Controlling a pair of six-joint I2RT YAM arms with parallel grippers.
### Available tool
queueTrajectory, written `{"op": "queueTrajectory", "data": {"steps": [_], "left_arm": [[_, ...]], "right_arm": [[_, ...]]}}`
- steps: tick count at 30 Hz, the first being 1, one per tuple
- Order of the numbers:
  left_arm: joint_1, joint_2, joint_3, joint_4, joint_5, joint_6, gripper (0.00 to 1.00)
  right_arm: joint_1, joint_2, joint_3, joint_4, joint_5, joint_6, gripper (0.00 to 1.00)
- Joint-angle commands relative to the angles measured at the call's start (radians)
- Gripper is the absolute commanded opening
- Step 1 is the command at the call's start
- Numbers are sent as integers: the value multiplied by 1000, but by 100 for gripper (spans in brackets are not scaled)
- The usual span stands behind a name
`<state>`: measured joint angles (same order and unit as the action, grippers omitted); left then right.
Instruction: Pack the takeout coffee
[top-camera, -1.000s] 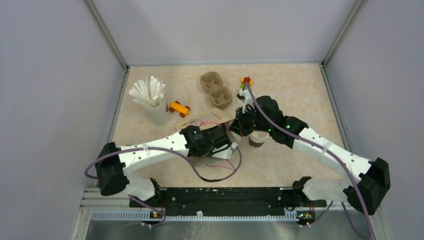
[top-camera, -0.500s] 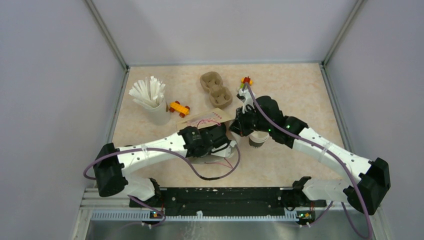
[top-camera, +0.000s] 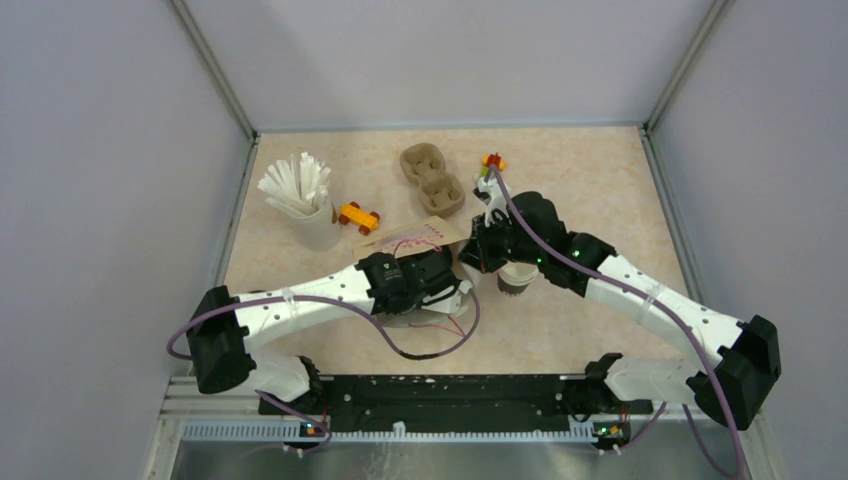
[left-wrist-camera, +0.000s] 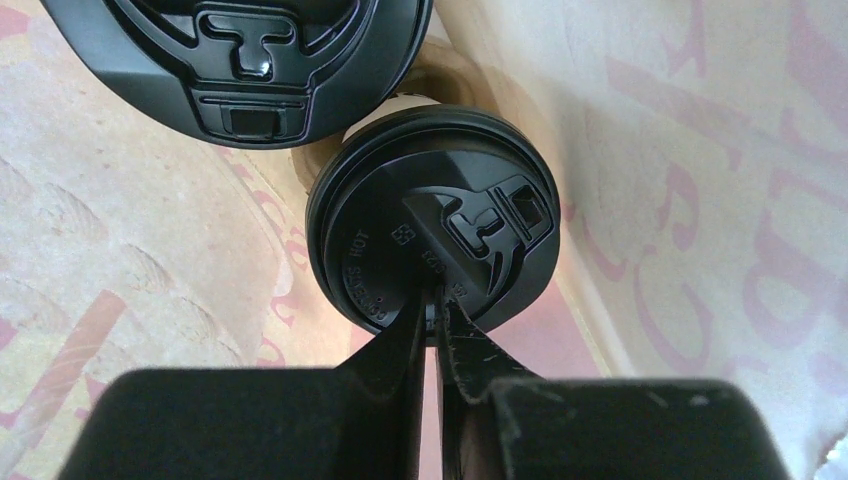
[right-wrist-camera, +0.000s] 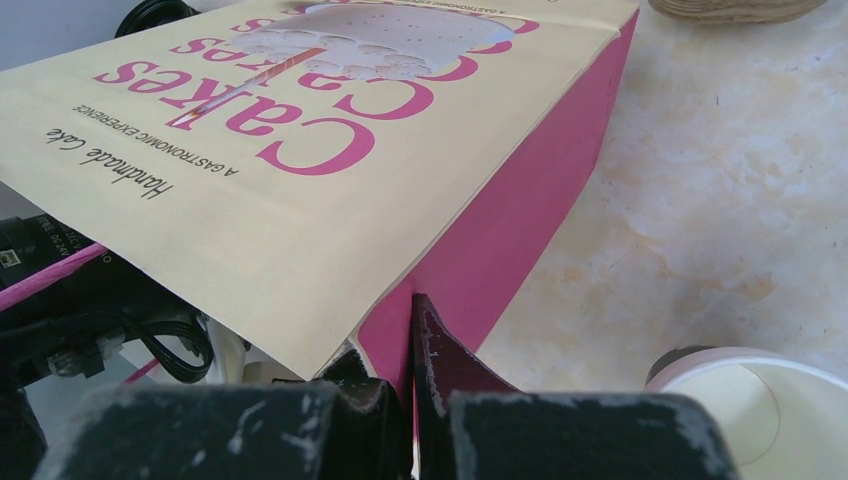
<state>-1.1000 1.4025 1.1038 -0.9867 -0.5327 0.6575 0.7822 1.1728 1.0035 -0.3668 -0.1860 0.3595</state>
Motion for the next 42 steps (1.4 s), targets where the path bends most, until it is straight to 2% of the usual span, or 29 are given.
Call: {"op": "queueTrajectory", "data": {"steps": [1, 10, 14, 23, 42], "left_arm": [[6, -21, -4, 32, -1, 13, 12], [10, -16, -19, 51, 19, 33, 13], [10, 8, 20, 49, 7, 37, 14], [11, 18, 120, 39, -27, 57, 33], [-16, -4, 295, 26, 22, -5, 34]], "right_arm": [[-6, -10, 40, 40, -24, 0, 0], [-6, -9, 31, 49, -34, 4, 0], [-6, -9, 35, 45, -35, 4, 0], [-6, -8, 38, 39, -35, 0, 0], [-9, 39, 145, -112, 0, 33, 0]]}}
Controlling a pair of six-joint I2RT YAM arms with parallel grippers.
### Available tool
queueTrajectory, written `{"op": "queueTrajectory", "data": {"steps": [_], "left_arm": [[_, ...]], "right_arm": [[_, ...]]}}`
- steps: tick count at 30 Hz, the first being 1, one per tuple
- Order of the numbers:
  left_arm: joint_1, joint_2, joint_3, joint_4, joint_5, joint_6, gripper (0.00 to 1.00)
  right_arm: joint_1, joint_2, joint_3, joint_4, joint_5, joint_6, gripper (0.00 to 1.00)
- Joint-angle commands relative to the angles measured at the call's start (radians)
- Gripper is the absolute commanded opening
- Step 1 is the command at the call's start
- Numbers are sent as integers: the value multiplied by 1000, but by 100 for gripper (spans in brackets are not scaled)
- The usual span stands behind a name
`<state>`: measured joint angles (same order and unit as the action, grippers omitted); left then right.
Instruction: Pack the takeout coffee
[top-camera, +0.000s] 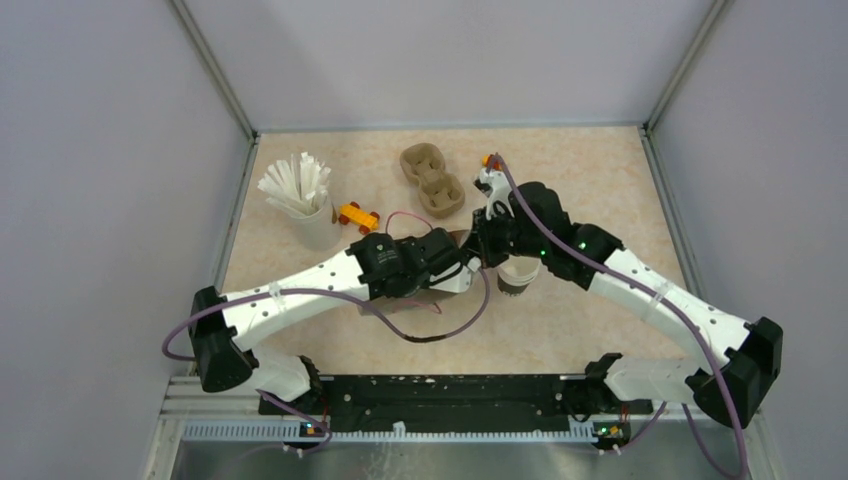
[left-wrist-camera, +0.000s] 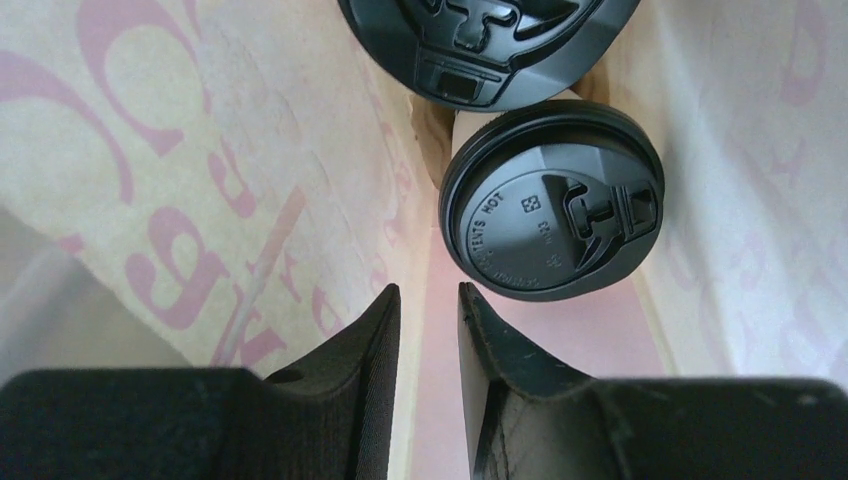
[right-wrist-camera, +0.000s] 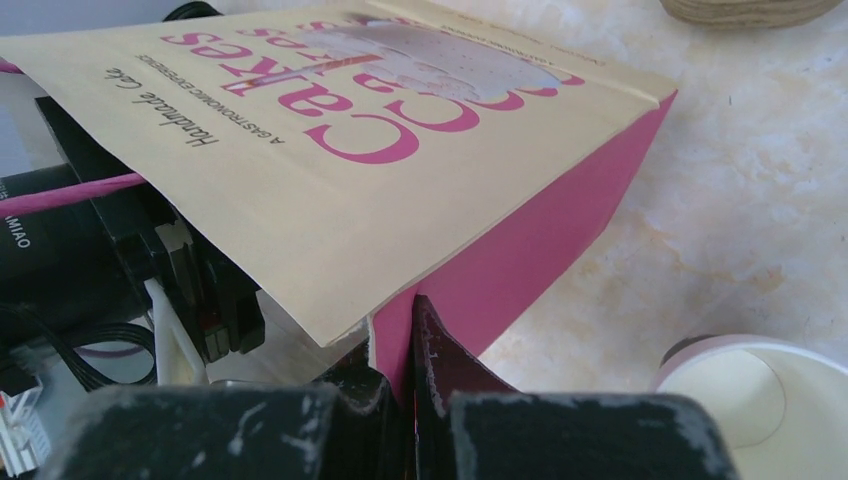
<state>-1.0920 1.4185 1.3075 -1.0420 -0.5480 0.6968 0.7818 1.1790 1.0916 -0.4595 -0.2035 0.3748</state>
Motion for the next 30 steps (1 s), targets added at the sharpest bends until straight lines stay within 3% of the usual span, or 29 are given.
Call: {"op": "queueTrajectory", "data": {"steps": [1, 13, 30], "left_arm": [[-23, -23, 98, 84, 38, -52, 34], [-25, -79, 141, 78, 128, -132, 37], [-22, -149, 185, 137, 57, -229, 42]], "right_arm": [[-9, 36, 60, -26, 19, 22, 0], [-16, 91, 108, -110, 29, 90, 0], [-27, 162, 191, -193, 49, 146, 0]]}}
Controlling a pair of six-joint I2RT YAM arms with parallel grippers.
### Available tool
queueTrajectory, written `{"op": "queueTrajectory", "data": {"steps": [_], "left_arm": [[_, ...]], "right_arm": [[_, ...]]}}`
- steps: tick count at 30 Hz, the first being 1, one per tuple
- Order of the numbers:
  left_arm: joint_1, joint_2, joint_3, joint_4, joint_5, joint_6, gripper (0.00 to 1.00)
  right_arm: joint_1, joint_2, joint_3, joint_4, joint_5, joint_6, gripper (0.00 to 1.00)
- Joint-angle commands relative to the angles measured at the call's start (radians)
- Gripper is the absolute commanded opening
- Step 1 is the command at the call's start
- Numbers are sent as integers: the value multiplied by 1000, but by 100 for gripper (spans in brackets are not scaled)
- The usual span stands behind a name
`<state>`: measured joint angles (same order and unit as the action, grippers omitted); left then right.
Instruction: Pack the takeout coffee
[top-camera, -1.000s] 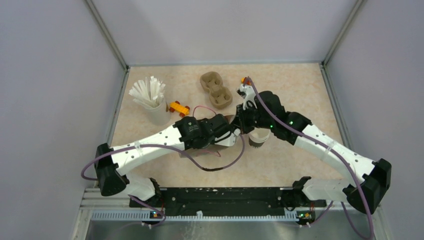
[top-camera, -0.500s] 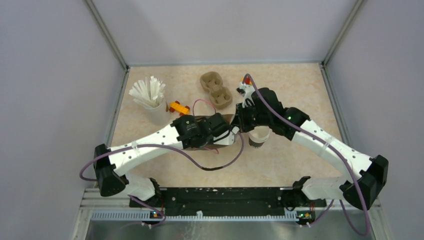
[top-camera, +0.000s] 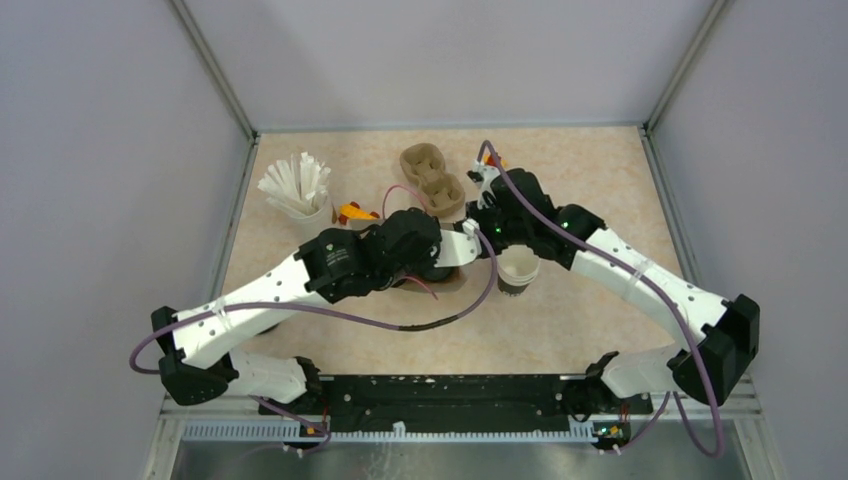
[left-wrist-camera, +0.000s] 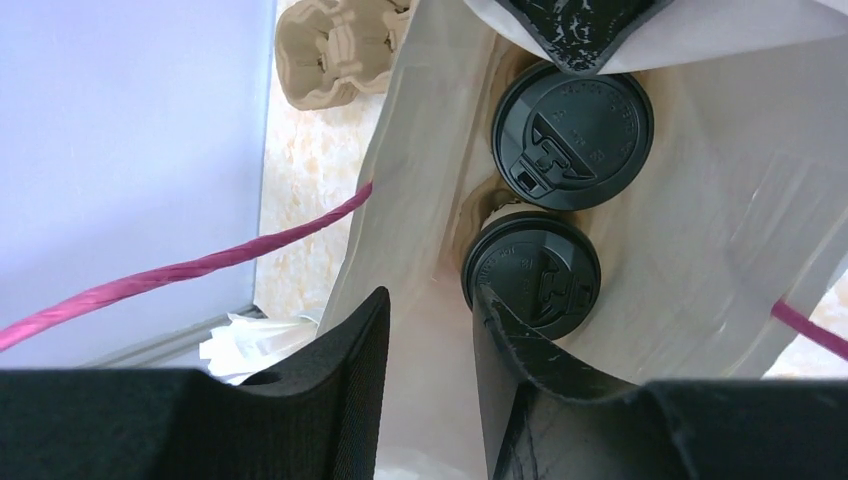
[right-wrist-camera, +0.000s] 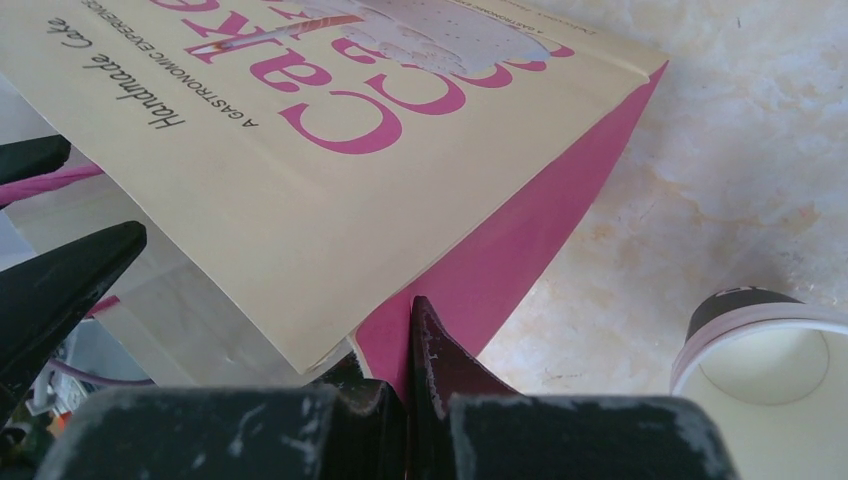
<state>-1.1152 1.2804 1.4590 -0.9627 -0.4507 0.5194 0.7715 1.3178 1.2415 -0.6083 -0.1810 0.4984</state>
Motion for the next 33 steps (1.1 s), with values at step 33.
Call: {"op": "queueTrajectory", "data": {"steps": [33], "left_arm": [[301, 92, 409, 209, 167, -399, 61]], "right_arm": [[-53, 188, 387, -458, 87, 122, 5]]}}
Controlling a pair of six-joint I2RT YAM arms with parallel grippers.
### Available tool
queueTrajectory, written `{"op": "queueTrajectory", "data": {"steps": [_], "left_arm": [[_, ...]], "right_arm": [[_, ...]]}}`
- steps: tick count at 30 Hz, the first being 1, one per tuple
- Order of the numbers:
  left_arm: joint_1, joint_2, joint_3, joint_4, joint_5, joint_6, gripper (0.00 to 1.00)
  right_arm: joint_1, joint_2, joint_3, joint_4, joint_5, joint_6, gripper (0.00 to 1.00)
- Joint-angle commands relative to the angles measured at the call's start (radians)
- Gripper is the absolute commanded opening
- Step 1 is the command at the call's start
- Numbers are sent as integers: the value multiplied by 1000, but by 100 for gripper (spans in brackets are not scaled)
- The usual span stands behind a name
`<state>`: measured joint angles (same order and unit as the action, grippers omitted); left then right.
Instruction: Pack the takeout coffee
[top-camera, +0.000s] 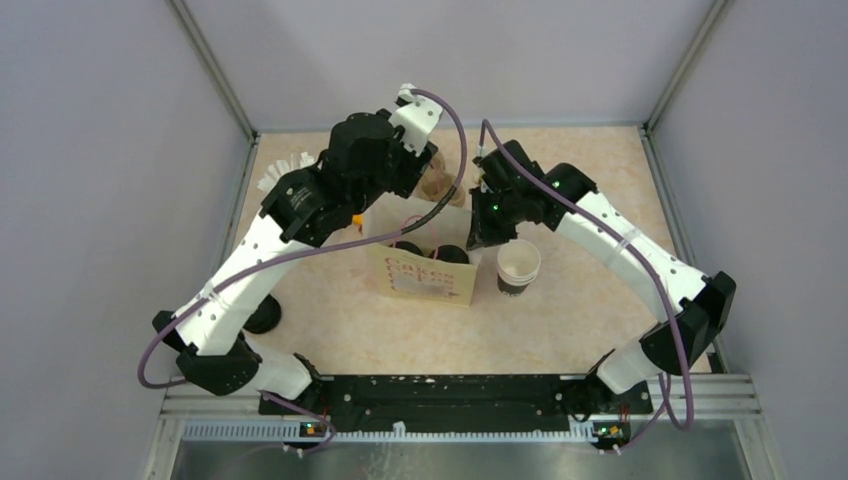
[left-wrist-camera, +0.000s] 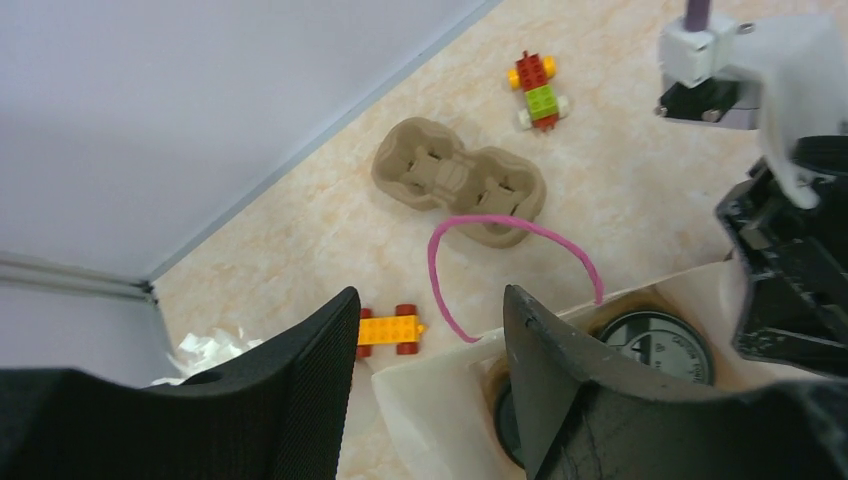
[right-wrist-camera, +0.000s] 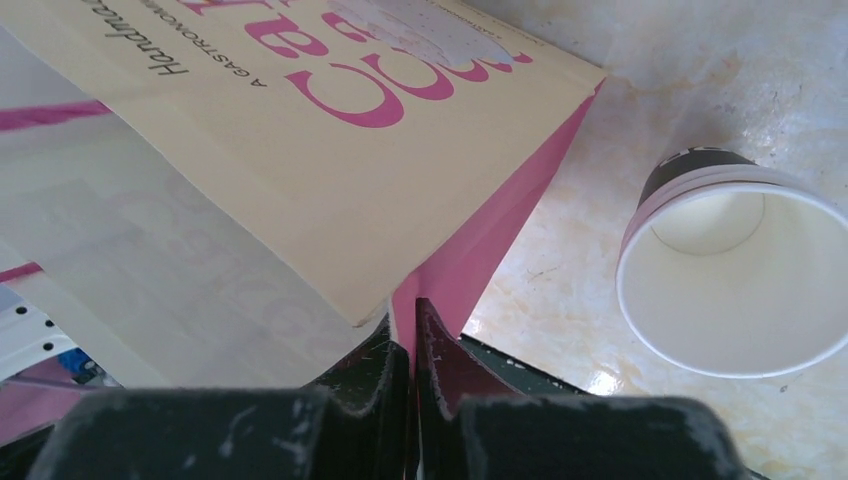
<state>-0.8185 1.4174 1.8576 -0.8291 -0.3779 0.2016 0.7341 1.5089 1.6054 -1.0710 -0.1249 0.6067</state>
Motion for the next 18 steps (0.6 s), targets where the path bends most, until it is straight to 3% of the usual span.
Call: {"op": "queueTrajectory", "data": {"steps": [1, 8, 10, 13, 14, 15, 16, 18], "left_arm": [[3, -53, 5, 75, 106, -96, 61], [4, -107, -27, 71, 55, -110, 64], [3, -119, -30, 74, 28, -107, 70], [4, -135, -30, 87, 15, -106, 73], [4, -138, -28, 91, 9, -109, 74], [3, -139, -24, 95, 4, -119, 78], [4, -140, -20, 96, -1, -128, 92], [4, -140, -17, 101, -13, -143, 99]], "right_arm": [[-16, -2, 22, 10, 37, 16, 8], [-17, 4, 92, 8, 86, 21, 26], [-17, 9, 141, -9, 102, 18, 39], [-18, 22, 226, -50, 122, 7, 51], [-18, 27, 256, -66, 122, 4, 60], [-18, 29, 282, -86, 122, 4, 76], [-18, 29, 309, -94, 122, 3, 89], [-18, 19, 339, -91, 145, -6, 92]]}}
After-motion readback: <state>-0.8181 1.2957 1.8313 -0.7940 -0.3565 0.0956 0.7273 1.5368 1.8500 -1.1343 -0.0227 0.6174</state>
